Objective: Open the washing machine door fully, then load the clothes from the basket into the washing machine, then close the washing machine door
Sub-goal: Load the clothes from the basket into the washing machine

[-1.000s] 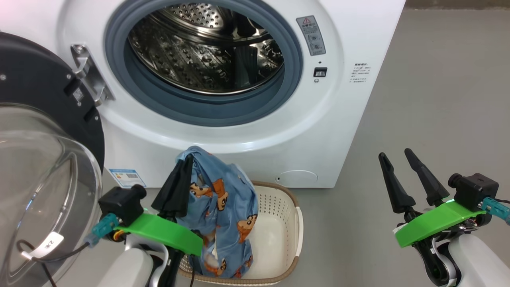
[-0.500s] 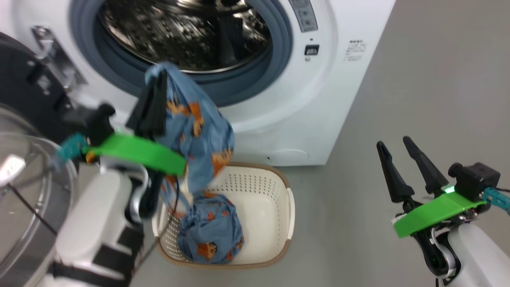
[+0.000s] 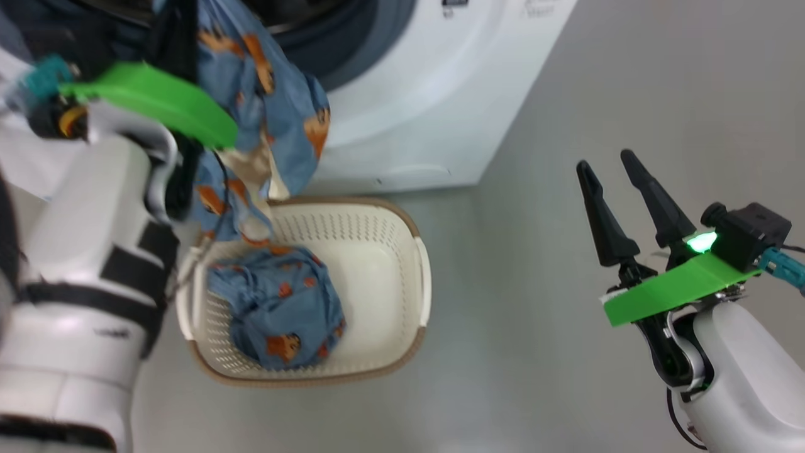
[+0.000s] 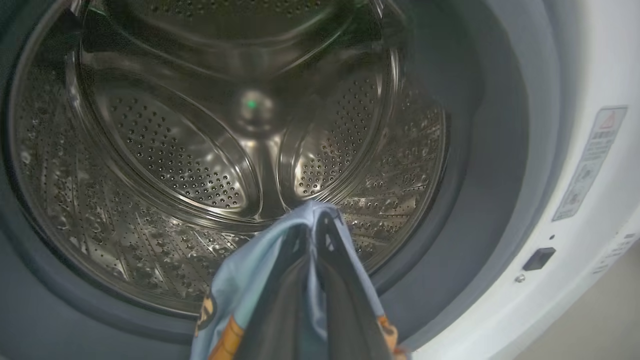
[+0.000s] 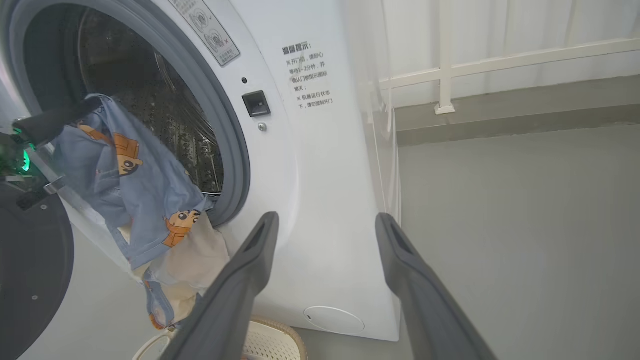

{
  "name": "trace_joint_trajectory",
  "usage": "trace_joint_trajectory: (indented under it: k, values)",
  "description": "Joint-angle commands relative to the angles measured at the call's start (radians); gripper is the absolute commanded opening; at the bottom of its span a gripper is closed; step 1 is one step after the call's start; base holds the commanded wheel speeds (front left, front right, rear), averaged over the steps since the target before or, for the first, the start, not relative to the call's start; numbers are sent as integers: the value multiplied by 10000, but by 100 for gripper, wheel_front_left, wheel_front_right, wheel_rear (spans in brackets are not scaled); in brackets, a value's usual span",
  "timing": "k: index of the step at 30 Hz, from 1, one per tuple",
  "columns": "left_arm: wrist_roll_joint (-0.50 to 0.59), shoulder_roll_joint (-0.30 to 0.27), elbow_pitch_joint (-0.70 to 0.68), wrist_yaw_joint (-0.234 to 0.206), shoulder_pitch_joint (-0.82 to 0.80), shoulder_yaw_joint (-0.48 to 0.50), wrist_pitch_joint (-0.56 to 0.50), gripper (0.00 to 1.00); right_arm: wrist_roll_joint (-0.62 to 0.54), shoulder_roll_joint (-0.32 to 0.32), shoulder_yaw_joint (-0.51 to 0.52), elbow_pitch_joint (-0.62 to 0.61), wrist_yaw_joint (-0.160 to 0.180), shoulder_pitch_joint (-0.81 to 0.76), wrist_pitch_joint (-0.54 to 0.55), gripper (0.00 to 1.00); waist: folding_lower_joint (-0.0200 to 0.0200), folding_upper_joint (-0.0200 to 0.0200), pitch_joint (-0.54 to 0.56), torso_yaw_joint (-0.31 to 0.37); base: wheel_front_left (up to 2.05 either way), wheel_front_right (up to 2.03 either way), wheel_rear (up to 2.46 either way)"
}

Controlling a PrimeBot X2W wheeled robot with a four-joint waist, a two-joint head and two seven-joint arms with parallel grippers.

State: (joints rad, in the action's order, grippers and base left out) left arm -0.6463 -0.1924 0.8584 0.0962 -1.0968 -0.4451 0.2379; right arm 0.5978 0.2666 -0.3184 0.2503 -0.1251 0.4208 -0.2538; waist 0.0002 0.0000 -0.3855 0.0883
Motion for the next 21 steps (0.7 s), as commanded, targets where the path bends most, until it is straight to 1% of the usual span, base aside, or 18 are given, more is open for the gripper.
trace_joint_trajectory:
  k: [1, 7, 15, 18, 21]
  values:
    - [105, -389, 149, 50, -642, 231, 76, 0, -122, -4, -90, -298, -56, 102, -80, 100, -2, 0, -1262, 793, 0, 0, 0]
    - [426, -651, 1328, 92, -2083, 301, 196, 0, -262, -234, -50, -512, -56, 359, -80, 100, -2, 0, -2248, 1271, 0, 0, 0]
    - [866, -917, 2259, 39, -3407, 302, 234, 0, -368, -518, -81, -678, -56, 478, -80, 100, -2, 0, -3083, 1872, 0, 0, 0]
    - [1027, -1071, 2197, -78, -3898, 392, 236, 0, -388, -607, -90, -727, -56, 459, -80, 100, -2, 0, -3348, 2060, 0, 0, 0]
    - [1299, -1207, 1542, -348, -4314, 648, 237, 0, -408, -704, -76, -787, -56, 473, -80, 100, -2, 0, -3636, 2169, 0, 0, 0]
